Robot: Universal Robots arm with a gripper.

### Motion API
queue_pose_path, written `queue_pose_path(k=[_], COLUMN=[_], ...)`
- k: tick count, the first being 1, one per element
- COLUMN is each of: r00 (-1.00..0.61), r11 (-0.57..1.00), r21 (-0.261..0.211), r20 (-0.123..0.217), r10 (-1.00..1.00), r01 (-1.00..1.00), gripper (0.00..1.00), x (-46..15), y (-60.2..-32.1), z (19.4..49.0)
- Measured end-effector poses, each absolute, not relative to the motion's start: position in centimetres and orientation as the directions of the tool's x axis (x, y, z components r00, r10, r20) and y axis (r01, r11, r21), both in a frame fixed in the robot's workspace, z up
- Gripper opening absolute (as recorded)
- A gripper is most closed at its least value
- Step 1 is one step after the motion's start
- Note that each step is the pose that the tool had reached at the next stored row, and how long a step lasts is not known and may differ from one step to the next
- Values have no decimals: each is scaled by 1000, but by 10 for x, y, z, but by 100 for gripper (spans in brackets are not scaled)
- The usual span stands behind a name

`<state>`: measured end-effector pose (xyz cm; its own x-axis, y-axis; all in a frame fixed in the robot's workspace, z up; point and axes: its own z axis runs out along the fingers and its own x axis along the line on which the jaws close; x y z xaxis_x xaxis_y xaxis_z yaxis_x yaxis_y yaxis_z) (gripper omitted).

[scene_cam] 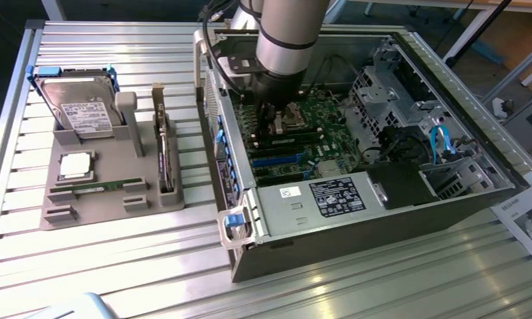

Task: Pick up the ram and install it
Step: 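Press down the ram until it locks into place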

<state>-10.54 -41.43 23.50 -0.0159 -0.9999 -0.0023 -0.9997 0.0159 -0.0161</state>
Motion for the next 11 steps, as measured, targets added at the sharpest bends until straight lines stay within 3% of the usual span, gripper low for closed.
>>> queue_pose_path(k=[11], r00=[-16], r11=[16], r21=[-16], r20=[-2], r10=[-1000], r01=[-1000], gripper=[10], x=[-105], y=[-414], z=[232])
